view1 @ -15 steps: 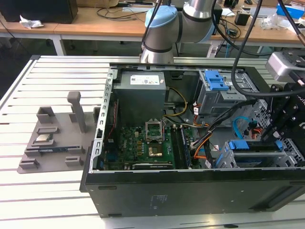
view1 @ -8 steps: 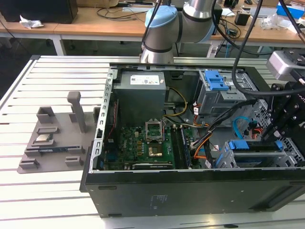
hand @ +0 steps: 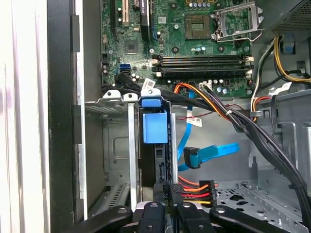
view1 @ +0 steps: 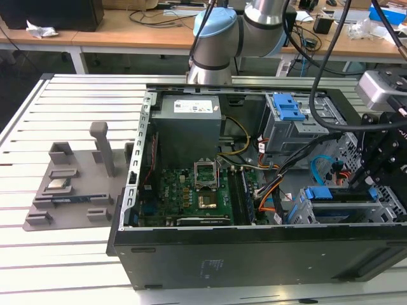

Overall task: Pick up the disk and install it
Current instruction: 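Insert the first disk wire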

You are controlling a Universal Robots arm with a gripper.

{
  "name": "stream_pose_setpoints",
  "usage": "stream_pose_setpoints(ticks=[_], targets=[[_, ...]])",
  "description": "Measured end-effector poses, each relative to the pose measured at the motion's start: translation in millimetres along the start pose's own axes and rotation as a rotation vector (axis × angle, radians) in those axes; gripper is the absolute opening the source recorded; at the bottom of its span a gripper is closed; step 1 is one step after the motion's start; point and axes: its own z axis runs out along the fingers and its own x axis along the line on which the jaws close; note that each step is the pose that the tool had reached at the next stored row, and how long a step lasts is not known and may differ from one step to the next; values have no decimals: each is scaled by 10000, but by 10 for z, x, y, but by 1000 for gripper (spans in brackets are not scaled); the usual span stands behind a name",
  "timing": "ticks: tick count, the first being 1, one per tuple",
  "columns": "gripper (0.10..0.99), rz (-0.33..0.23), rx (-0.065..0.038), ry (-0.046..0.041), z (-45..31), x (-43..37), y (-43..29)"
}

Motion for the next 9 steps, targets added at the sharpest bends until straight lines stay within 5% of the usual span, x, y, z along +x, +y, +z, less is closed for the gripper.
stream_pose_setpoints(ticks=[9], targets=[[165,-1,-34,-4,59,23,-9]])
